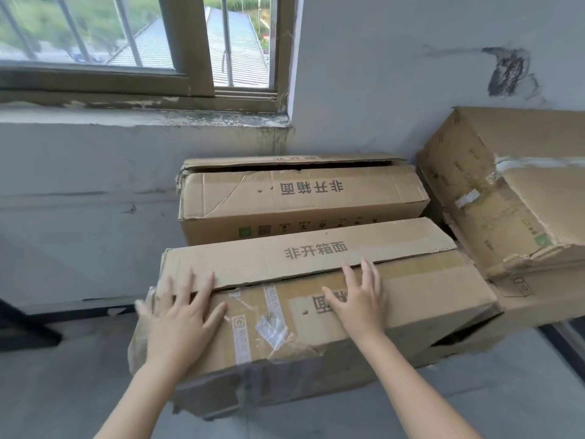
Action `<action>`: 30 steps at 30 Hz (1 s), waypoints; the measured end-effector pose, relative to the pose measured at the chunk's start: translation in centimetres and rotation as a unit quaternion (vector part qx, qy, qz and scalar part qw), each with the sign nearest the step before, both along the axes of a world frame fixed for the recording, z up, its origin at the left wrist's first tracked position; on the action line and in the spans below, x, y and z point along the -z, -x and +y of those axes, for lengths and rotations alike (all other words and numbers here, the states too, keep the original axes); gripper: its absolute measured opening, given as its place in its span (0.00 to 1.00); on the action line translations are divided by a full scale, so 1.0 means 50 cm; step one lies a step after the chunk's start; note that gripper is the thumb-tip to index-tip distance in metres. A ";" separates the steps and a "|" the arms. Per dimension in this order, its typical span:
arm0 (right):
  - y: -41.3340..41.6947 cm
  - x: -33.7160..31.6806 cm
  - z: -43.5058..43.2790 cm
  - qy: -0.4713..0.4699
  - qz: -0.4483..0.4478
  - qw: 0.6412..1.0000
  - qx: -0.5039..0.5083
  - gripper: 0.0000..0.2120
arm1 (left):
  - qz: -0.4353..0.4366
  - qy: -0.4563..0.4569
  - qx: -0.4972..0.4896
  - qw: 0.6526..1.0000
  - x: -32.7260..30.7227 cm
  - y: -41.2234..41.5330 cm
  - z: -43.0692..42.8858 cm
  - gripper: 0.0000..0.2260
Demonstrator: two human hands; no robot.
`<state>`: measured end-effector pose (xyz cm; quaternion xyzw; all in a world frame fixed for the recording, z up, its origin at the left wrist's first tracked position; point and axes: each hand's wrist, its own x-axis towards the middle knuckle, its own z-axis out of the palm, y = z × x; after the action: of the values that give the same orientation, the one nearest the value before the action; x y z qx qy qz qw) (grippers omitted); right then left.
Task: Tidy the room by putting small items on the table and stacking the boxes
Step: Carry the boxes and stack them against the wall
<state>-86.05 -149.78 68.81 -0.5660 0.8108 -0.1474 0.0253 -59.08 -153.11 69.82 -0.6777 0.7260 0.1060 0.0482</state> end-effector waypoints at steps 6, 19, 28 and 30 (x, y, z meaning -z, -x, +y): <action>0.015 0.003 0.003 -0.019 -0.022 0.999 0.024 0.28 | 0.111 0.001 -0.121 0.986 -0.007 0.008 0.013 0.27; 0.032 0.004 -0.093 0.100 -0.036 0.994 0.030 0.23 | 0.118 0.033 -0.084 0.989 -0.010 0.047 -0.088 0.27; 0.018 0.001 -0.062 0.172 0.048 0.979 0.094 0.17 | 0.105 0.061 -0.079 0.989 0.003 0.039 -0.070 0.27; 0.011 0.002 -0.050 0.166 0.052 0.972 0.156 0.17 | 0.100 0.075 -0.071 0.990 0.008 0.038 -0.062 0.27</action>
<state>-86.62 -152.25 68.69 -0.4352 0.8536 -0.2526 -0.1348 -61.00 -156.23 69.43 -0.7153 0.6832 0.1211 -0.0833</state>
